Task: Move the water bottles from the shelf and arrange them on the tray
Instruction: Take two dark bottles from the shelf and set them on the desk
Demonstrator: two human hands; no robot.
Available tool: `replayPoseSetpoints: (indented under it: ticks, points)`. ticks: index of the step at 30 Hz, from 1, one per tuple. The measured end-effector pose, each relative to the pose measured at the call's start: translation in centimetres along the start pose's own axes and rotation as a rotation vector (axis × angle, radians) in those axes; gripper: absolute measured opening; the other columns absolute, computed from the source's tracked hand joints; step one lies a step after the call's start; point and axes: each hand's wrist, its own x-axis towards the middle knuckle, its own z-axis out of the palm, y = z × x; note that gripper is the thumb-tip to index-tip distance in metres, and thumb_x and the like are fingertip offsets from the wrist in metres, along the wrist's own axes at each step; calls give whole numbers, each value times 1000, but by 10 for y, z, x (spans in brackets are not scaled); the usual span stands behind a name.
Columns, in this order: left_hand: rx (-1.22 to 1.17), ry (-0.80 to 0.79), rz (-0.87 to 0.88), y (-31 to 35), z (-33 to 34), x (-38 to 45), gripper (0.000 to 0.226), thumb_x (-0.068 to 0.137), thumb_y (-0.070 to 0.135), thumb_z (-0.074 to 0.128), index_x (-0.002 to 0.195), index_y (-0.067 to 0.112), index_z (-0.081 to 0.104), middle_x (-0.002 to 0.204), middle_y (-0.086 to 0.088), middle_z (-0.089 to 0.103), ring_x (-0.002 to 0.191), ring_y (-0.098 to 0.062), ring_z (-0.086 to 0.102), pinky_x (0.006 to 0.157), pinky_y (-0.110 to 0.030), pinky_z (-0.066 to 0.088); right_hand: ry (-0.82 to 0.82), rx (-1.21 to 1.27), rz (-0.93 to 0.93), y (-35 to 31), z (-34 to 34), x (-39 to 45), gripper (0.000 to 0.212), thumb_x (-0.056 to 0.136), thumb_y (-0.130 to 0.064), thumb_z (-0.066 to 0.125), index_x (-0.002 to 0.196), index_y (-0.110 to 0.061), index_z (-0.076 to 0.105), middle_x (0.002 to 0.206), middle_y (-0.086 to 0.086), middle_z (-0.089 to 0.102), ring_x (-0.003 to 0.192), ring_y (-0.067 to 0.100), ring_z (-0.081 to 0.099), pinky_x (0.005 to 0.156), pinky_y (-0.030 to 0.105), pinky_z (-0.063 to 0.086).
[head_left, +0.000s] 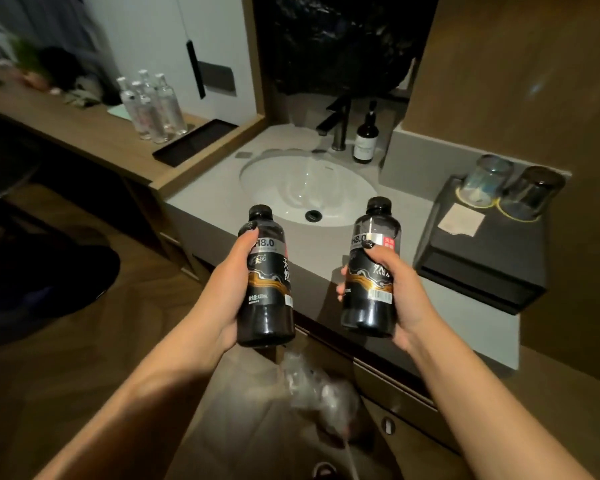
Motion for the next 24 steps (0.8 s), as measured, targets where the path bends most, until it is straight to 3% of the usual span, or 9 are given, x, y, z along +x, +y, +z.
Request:
replayPoseSetpoints:
  ticks: [10,12,15,20,24]
  points:
    - [-66,63,-62,72,-74,119,41,88,51,56,98,12,60,62,-6,66,53,-21,64,53,-30,56,-8,-67,63,16,88,137,41,67,-30,71,96,-7,55,77,15,63,60,28,61,59,33,54]
    - [15,26,-14,90,-91,146,43,89,52,52,99,11,59,64,-6,66,54,-20,64,52,-29,54,-8,-104,63,15,108,168,44,65,-31,70,99,-7,55,77,14,65,60,27,63,59,33,55]
    - [56,92,-1,125,-117,181,47,87,56,52,106,14,58,74,-10,69,61,-23,67,56,-31,55,4,-157,54,10,144,218,48,65,-30,71,104,-8,56,79,13,67,64,27,64,60,34,55]
    - [-82,127,-93,178,-172,229,54,85,59,55,112,12,59,78,-12,68,65,-26,66,64,-34,55,-28,-225,56,13,206,288,30,83,-23,65,109,-9,57,79,13,69,64,27,67,60,35,57]
    - [-133,137,-109,216,-215,265,52,86,57,53,111,11,59,78,-13,67,62,-25,65,56,-30,56,-37,-290,42,22,253,337,30,84,-24,64,110,-11,57,84,14,69,71,28,68,66,37,56]
